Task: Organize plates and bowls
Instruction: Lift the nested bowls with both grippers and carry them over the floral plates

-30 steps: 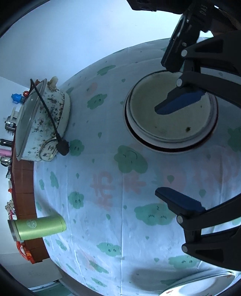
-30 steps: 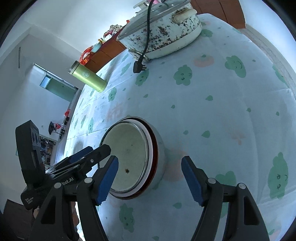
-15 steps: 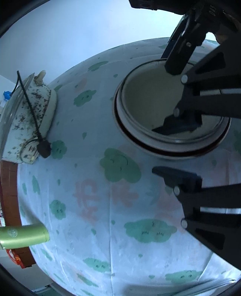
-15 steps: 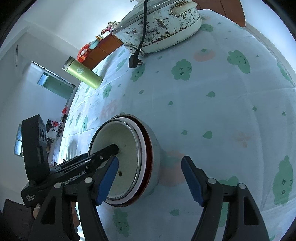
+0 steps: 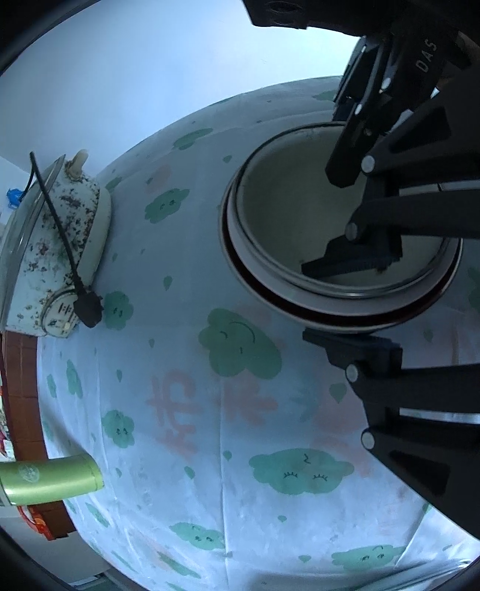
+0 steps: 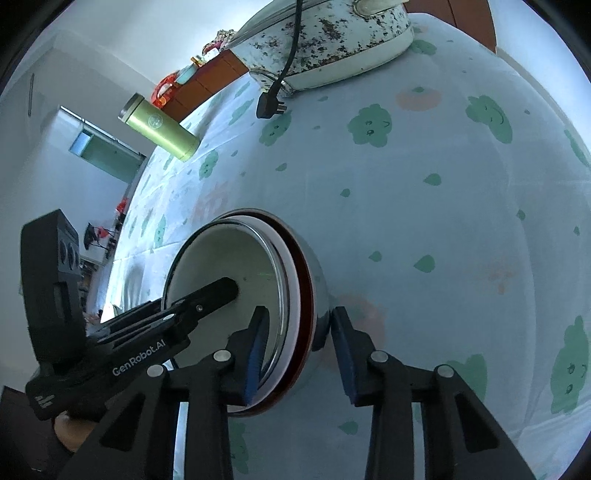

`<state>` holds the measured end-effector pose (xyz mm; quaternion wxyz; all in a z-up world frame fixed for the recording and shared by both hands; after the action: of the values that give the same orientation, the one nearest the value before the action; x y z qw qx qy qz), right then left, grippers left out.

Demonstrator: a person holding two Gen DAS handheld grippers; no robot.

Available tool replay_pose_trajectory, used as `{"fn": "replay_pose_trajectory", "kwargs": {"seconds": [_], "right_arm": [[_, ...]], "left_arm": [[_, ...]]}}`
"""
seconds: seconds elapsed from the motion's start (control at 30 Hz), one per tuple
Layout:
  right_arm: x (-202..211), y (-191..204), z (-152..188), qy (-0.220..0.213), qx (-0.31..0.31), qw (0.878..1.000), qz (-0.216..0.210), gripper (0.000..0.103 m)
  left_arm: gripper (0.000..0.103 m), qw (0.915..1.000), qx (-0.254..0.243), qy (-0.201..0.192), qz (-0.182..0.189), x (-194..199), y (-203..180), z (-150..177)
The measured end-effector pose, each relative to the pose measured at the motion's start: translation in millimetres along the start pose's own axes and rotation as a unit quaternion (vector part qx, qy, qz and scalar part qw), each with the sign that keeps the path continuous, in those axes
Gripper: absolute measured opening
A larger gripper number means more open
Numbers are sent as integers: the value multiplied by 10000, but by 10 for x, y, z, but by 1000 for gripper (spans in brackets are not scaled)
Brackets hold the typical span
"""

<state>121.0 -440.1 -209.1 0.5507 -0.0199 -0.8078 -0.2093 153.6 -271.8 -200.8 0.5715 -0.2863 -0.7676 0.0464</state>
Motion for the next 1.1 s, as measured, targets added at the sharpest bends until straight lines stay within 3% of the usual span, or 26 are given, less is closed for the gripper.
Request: {"fn": "replay_pose_trajectory", "kwargs": {"seconds": [0.37,1.1], "right_arm": [[161,60,89,-9,187,9997,167,33],[497,147,532,82,334,9992,225,33]], "left_arm": [[26,9989,-336,-139,-293,220,-183,106],[26,9991,-295,-168,-241,540,-298,594]]}}
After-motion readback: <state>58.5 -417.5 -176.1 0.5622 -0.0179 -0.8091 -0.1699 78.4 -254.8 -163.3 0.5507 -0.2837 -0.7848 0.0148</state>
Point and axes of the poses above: each gripper's, at about its wrist camera, not at the fingertips, and x roughly against the way its jaws point, y to its left, z to its underside, the point moved 3 cm from there along -x, roughly the way its jaws point, and after that the axes turned 12 degrees about z, right-handed, at the moved point
